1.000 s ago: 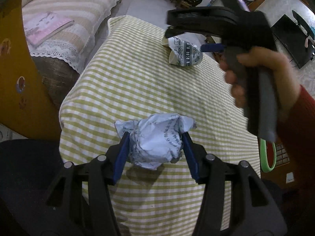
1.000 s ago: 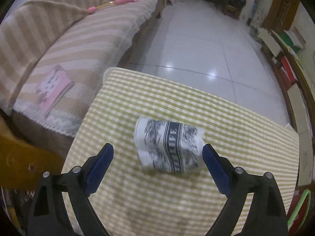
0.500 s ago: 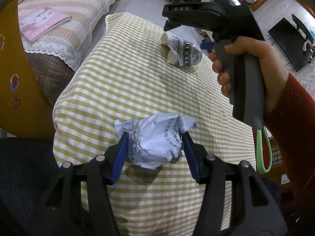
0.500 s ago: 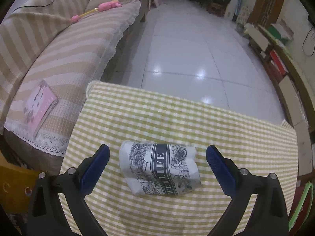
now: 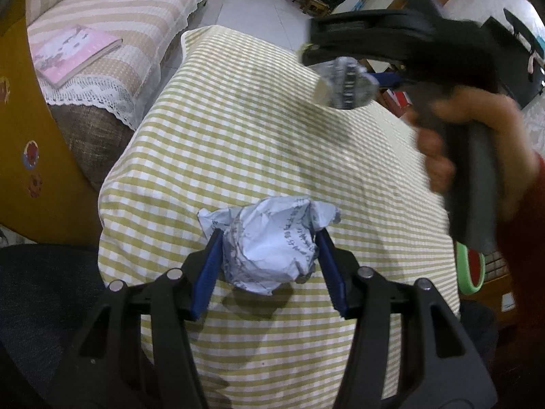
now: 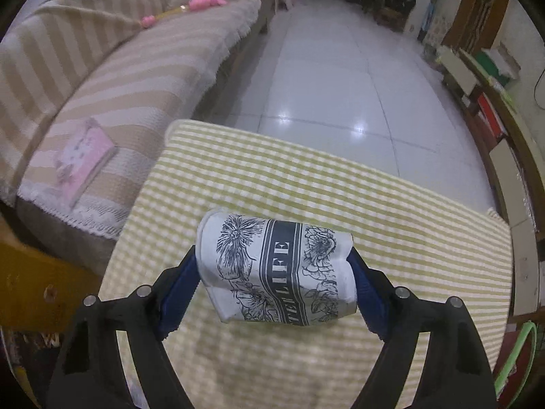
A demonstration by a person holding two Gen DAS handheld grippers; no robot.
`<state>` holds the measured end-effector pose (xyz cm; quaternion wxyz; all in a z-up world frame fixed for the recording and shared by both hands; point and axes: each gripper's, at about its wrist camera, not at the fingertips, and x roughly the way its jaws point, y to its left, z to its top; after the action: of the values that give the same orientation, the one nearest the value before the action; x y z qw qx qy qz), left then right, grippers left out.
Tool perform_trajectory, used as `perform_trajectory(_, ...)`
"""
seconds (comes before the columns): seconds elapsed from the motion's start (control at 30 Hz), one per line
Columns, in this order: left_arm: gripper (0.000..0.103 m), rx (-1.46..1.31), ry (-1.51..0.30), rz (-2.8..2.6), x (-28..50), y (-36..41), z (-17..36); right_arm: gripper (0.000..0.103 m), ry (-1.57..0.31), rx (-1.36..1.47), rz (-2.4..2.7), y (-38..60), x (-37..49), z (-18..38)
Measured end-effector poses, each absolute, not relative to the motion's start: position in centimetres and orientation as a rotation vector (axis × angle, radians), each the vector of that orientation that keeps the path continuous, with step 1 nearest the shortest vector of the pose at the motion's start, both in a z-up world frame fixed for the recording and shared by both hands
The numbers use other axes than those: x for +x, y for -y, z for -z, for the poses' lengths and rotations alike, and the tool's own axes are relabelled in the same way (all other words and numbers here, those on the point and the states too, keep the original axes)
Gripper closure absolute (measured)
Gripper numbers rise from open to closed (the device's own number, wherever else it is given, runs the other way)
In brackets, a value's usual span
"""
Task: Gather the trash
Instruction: 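Carry the white paper and 'LIFE' cup over the red bin with both tools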
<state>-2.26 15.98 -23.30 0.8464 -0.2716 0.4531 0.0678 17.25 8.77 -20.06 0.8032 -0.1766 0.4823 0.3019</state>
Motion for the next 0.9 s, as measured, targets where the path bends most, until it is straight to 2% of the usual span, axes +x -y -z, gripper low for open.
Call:
perform_trajectory(0.2,0.051,-0.512,-0.964,-0.173,-2.3,-14.9,22.9,0.023,-0.999,-0.371,-0.669,-3.0,12.6,17.8)
perform_trajectory(0.43,0.051,-0.519,-0.967,-0.187,-2.8,-14.9,22.9,0.023,-1.057,-0.265,-0.613,4.3,8.3,18.0)
perform_trajectory(0.9,0.051,-0.469,-0.999,-0.253,-3.6,-13.8,21.4,0.023,-1.073,-0.16,-0.485,13.3,5.2,18.1)
